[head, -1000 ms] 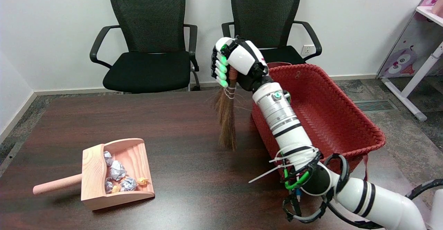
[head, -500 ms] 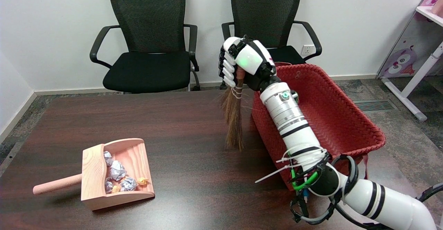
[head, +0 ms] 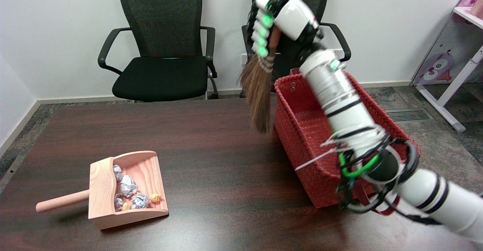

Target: Place the broom in the basket.

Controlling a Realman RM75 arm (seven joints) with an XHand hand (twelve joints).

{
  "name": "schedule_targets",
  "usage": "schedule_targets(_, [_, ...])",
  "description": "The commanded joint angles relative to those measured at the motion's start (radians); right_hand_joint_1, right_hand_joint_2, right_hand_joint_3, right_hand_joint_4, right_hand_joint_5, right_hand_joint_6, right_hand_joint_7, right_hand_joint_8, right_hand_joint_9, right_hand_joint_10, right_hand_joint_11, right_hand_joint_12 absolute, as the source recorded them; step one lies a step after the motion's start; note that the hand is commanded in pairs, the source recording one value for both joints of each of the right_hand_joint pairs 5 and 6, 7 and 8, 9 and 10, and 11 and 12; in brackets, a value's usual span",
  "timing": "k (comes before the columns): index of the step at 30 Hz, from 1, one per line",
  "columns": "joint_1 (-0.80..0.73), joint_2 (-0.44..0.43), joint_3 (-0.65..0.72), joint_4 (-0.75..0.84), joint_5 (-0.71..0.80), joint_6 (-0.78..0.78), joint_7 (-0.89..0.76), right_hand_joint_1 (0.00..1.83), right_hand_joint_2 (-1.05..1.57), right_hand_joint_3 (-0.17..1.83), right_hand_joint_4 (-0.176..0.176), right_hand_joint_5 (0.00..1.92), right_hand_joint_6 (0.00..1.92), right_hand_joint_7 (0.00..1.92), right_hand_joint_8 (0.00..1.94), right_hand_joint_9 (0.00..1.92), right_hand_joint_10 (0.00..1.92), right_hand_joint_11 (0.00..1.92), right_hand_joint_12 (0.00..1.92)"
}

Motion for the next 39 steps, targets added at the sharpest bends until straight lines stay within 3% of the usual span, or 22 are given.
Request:
schedule_targets(1, [0.143, 0.494, 0.22, -0.11, 0.429, 0.135, 0.131, 0.67, 1.57, 1.68, 0.05, 1.92, 1.92, 1.92, 1.92, 1.92, 1.92, 1.92, 1.92])
schedule_targets(5, [0.121, 0.611, 0.25, -0.109, 0.516, 0.177, 0.189, 0.68, 1.52, 1.72, 0.046, 1.92, 1.92, 1.92, 1.92, 1.92, 1.92, 1.92, 1.92])
schedule_targets(9, [0.043, 0.687, 0.284, -0.101, 0.504, 0.184, 0.277, 0.71, 1.46, 1.73, 0.038, 1.92, 1.92, 1.92, 1.92, 1.92, 1.92, 1.92, 1.92])
schedule_targets(14, [-0.098, 0.709, 0.31, -0.053, 0.425, 0.171, 0.348, 0.75, 1.39, 1.74, 0.031, 1.92, 1.92, 1.92, 1.92, 1.92, 1.92, 1.92, 1.92])
schedule_targets(19, [-0.23, 0.702, 0.279, -0.008, 0.24, 0.073, 0.363, 0.78, 1.29, 1.82, 0.025, 1.92, 1.92, 1.92, 1.92, 1.92, 1.92, 1.92, 1.92])
schedule_targets(25, [-0.232, 0.696, 0.11, 0.09, 0.011, -0.093, 0.401, 0.83, 0.97, 1.83, 0.016, 1.92, 1.92, 1.92, 1.92, 1.92, 1.92, 1.92, 1.92])
schedule_targets(31, [-0.232, 0.649, 0.008, 0.176, -0.11, -0.241, 0.491, 0.85, 0.79, 1.67, 0.012, 1.92, 1.92, 1.92, 1.92, 1.92, 1.92, 1.92, 1.92])
schedule_targets(35, [-0.232, 0.584, -0.048, 0.256, -0.205, -0.354, 0.542, 0.85, 0.76, 1.59, 0.008, 1.92, 1.92, 1.92, 1.92, 1.92, 1.92, 1.92, 1.92])
schedule_targets(39, [-0.232, 0.458, -0.066, 0.33, -0.287, -0.374, 0.542, 0.85, 0.77, 1.55, 0.008, 1.92, 1.92, 1.92, 1.92, 1.92, 1.92, 1.92, 1.92])
